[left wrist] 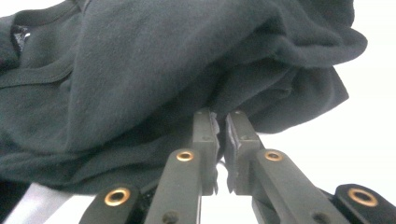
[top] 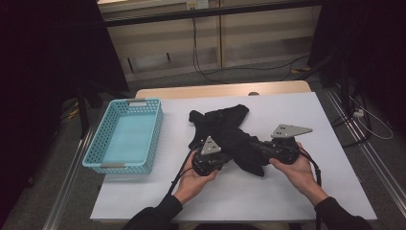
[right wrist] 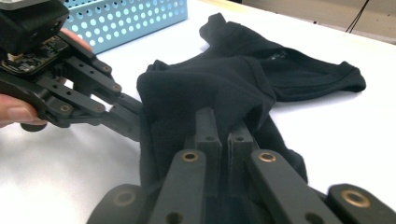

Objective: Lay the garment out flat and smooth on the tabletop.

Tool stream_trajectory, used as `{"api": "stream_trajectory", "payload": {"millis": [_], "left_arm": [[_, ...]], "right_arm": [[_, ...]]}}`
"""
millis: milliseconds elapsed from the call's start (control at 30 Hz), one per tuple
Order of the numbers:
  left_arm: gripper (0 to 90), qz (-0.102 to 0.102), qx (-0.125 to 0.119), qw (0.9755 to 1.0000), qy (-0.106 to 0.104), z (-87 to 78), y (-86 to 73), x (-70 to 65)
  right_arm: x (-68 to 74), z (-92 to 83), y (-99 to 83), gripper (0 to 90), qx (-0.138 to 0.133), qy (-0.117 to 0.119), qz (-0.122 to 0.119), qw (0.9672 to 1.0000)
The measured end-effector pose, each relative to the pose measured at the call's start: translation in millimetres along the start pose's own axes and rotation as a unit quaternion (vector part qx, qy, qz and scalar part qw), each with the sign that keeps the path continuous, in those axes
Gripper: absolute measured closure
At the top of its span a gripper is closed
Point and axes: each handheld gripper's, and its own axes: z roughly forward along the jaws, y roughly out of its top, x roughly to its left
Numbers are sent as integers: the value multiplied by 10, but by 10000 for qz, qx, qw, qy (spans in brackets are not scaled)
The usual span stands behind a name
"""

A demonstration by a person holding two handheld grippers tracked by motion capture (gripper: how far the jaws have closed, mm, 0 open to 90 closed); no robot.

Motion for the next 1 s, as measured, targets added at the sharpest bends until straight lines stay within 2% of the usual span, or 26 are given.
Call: {"api": "stream_trajectory", "payload": {"millis": [67, 167, 200, 233, 267, 300, 333, 400, 433, 467, 567, 600, 633, 667, 700, 733, 767, 867, 900, 967, 1000], "left_arm": [[848, -54, -32, 10000, -28, -60, 2, 10], [850, -175, -134, 9998, -31, -275, -19, 47], [850, -175, -134, 9998, -31, -275, -19, 47], [850, -266, -235, 9994, 23, -384, -23, 85], [850, -266, -235, 9994, 23, -384, -23, 85], [850, -389, -335, 9986, 85, -481, -19, 139], [850, -389, -335, 9986, 85, -481, -19, 139], [850, -437, -434, 9980, 154, -571, -19, 194], [850, -475, -509, 9973, 237, -676, -29, 253], [850, -475, -509, 9973, 237, -676, -29, 253], [850, -613, -644, 9953, 388, -855, -70, 384], [850, -613, -644, 9953, 388, -855, -70, 384], [850, -680, -672, 9943, 483, -914, -111, 439], [850, -680, -672, 9943, 483, -914, -111, 439], [850, -727, -659, 9938, 526, -935, -146, 468], [850, -725, -608, 9939, 574, -945, -167, 484], [849, -760, -542, 9935, 650, -939, -231, 523], [848, -798, -458, 9928, 760, -914, -275, 565], [848, -817, -382, 9919, 897, -896, -292, 604], [846, -915, -327, 9907, 955, -870, -321, 683], [846, -935, -324, 9903, 975, -858, -333, 701]], "right_arm": [[-4, -22, 20, 877, -44, -22, -9, 10000], [-20, -72, 71, 878, -102, -79, -107, 9999], [-20, -72, 71, 878, -102, -79, -107, 9999], [-49, -119, 113, 878, -193, -130, -91, 9997], [-60, -135, 130, 878, -218, -167, -99, 9996], [-79, -156, 153, 878, -259, -215, -83, 9994], [-79, -156, 153, 878, -259, -215, -83, 9994], [-116, -196, 203, 878, -306, -304, -90, 9990], [-153, -233, 253, 878, -326, -417, -123, 9985], [-153, -233, 253, 878, -326, -417, -123, 9985], [-237, -265, 314, 878, -382, -608, -101, 9974], [-237, -265, 314, 878, -382, -608, -101, 9974], [-291, -251, 327, 878, -406, -695, -85, 9967], [-291, -251, 327, 878, -406, -695, -85, 9967], [-355, -210, 312, 877, -396, -801, -1, 9960], [-355, -210, 312, 877, -396, -801, -1, 9960], [-427, -149, 277, 877, -328, -942, -4, 9950], [-507, -70, 234, 877, -253, -1055, 41, 9941], [-540, -39, 216, 877, -224, -1073, 57, 9940], [-643, 100, 137, 877, -12, -1181, 76, 9930], [-643, 100, 137, 877, -12, -1181, 76, 9930]]}}
